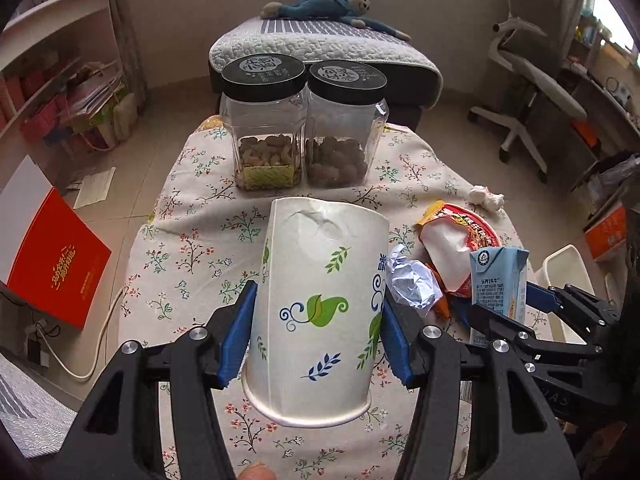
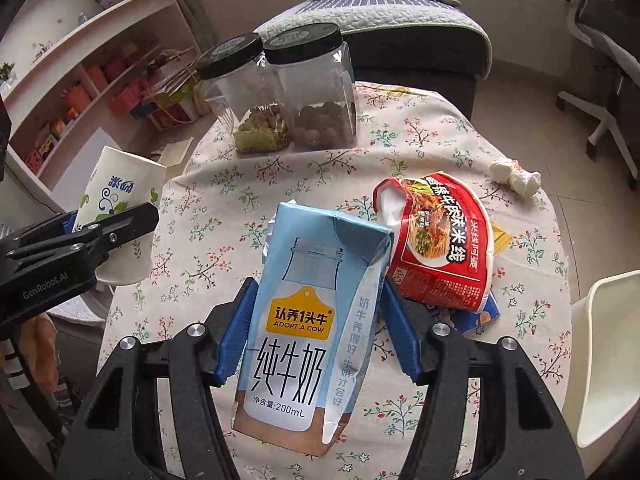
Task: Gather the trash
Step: 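Carry the paper cup and milk carton to the wastebasket and release both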
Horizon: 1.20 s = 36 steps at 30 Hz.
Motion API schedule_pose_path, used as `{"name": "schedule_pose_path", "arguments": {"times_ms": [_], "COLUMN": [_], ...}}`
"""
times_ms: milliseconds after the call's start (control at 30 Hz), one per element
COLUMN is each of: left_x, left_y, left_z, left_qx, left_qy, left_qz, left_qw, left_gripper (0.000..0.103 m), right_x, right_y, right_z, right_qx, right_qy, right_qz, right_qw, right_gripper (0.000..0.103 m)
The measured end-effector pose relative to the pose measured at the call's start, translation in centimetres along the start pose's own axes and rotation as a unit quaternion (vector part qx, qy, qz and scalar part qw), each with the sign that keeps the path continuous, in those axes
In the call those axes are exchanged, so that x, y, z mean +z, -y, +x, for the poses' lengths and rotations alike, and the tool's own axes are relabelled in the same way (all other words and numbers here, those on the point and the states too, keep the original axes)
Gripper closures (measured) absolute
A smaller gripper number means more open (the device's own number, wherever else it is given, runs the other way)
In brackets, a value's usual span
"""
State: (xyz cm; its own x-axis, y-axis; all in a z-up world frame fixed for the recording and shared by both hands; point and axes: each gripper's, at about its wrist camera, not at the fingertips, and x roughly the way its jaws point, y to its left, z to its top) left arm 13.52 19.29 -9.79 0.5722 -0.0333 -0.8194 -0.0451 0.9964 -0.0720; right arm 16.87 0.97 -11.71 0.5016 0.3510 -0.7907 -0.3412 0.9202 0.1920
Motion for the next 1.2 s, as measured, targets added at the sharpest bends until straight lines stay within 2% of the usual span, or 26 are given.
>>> {"name": "schedule_pose_path", "arguments": {"times_ms": [233,500,833,1200], "left_x": [0.4,1.2,1.8,1.8], "left_y": [2.3,4.9,9.0,13.5], "left_z": [-1.5,-2.6,-4.5,-5.7], "left_qx": [0.001,0.012,0.011,-0.011], "left_qy": [0.053,0.105,0.175,0.212], "left_qz": [0.002,-0.002,-0.006,0.009], "left_qw": [0.9986,0.9944,0.9845,0.9771], "left_gripper": [0.046,0.045,0.045,0.045], "right_x": [1.3,1.5,1.0,-0.1], "right_y": [2.8,4.2,6.4,8.7], "right_z": [-4.0,-7.4,-10.5,-13.4], "right_qx": [-0.035,-0.088,-0.143,-0.187], "right_qy": [0.100,0.172,0.233,0.270], "right_qz": [0.011,0.008,0.014,0.015], "right_qw": [0.994,0.981,0.962,0.944], "right_gripper": [0.045,0.044,0.044,0.044]}}
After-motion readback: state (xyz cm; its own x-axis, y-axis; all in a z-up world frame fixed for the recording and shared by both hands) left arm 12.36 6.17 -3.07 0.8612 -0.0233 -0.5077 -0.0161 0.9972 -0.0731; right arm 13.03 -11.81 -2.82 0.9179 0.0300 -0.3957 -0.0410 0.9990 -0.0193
